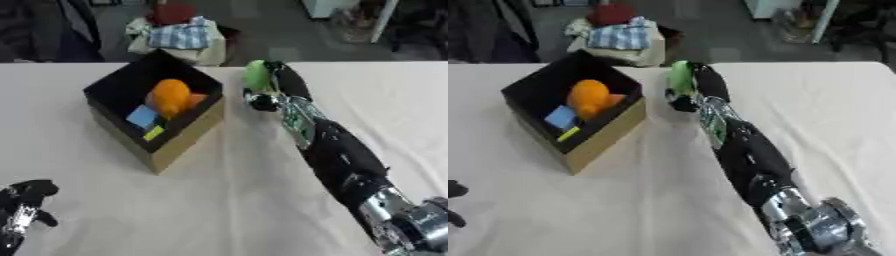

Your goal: Pick up objects on the table and place them in the box.

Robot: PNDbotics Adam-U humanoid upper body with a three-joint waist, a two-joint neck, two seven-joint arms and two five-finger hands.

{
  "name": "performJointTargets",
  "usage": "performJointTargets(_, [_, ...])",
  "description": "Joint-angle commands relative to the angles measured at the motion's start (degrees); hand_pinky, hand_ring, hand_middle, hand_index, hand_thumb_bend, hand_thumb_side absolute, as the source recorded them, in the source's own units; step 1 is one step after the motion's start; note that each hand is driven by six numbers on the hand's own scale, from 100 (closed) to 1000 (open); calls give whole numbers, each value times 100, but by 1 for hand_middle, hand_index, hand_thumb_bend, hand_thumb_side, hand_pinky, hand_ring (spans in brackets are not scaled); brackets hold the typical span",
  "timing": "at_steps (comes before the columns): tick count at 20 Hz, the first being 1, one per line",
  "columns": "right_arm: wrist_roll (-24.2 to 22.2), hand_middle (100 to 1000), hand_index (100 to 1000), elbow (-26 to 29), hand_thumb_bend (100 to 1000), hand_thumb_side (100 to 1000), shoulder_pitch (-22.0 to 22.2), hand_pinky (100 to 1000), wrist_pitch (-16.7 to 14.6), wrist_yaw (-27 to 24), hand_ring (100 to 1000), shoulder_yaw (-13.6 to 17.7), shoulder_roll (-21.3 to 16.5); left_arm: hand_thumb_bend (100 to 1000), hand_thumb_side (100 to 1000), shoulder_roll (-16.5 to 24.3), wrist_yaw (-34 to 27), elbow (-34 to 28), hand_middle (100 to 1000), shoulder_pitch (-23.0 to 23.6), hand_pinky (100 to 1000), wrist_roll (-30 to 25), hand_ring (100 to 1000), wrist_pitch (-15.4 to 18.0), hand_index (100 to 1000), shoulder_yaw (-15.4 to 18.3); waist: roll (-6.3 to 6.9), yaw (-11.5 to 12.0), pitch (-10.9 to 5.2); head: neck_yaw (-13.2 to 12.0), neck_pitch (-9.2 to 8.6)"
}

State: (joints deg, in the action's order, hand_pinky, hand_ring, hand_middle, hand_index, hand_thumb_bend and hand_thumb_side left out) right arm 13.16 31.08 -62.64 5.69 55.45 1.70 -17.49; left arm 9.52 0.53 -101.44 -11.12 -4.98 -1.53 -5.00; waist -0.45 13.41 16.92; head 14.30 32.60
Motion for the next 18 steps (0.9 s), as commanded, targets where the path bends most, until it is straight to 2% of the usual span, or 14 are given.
performJointTargets(1, [-14, 830, 915, -30, 257, 417, -62, 822, 27, -126, 875, 21, -124, 352, 638, 79, 14, -119, 619, -60, 438, 6, 750, 5, 699, 43, 97, 16, -23, 34, -104])
performJointTargets(2, [-6, 811, 903, -37, 239, 383, -54, 811, 17, -159, 856, 17, -121, 352, 638, 78, 15, -120, 619, -64, 438, 4, 750, 6, 700, 43, 97, 17, -24, 36, -107])
performJointTargets(4, [55, 752, 863, -30, 140, 248, -39, 762, 6, -213, 806, 13, -120, 352, 638, 74, 15, -121, 619, -66, 438, 6, 750, 5, 699, 45, 95, 13, -25, 34, -113])
performJointTargets(5, [119, 686, 813, -14, 100, 157, -33, 712, 9, -230, 756, 13, -122, 351, 638, 74, 16, -119, 619, -64, 439, 6, 750, 4, 699, 45, 94, 9, -26, 34, -117])
performJointTargets(6, [223, 648, 783, 11, 100, 105, -26, 684, 12, -243, 726, 14, -123, 351, 639, 74, 17, -119, 619, -64, 439, 5, 750, 4, 699, 45, 93, 3, -28, 33, -121])
performJointTargets(8, [520, 513, 657, 90, 100, 100, -16, 581, 7, -267, 607, 17, -132, 351, 639, 72, 18, -120, 619, -67, 439, 7, 750, 5, 699, 48, 91, -13, -31, 27, -121])
performJointTargets(11, [1001, 398, 541, 263, 100, 100, -15, 500, -55, -359, 523, 6, -146, 352, 639, 72, 22, -120, 619, -71, 440, 13, 750, 4, 699, 54, 86, -52, -35, 18, -119])
performJointTargets(14, [1202, 374, 517, 614, 100, 100, -67, 492, -232, -587, 510, -79, -184, 352, 640, 71, 29, -122, 619, -78, 440, 25, 750, 4, 699, 66, 66, -114, -43, -2, -121])
performJointTargets(18, [1073, 367, 509, 1252, 100, 100, -160, 500, -426, -852, 509, -272, -225, 353, 639, 66, 38, -118, 619, -84, 440, 25, 750, 2, 699, 65, 23, -186, -77, -42, -124])
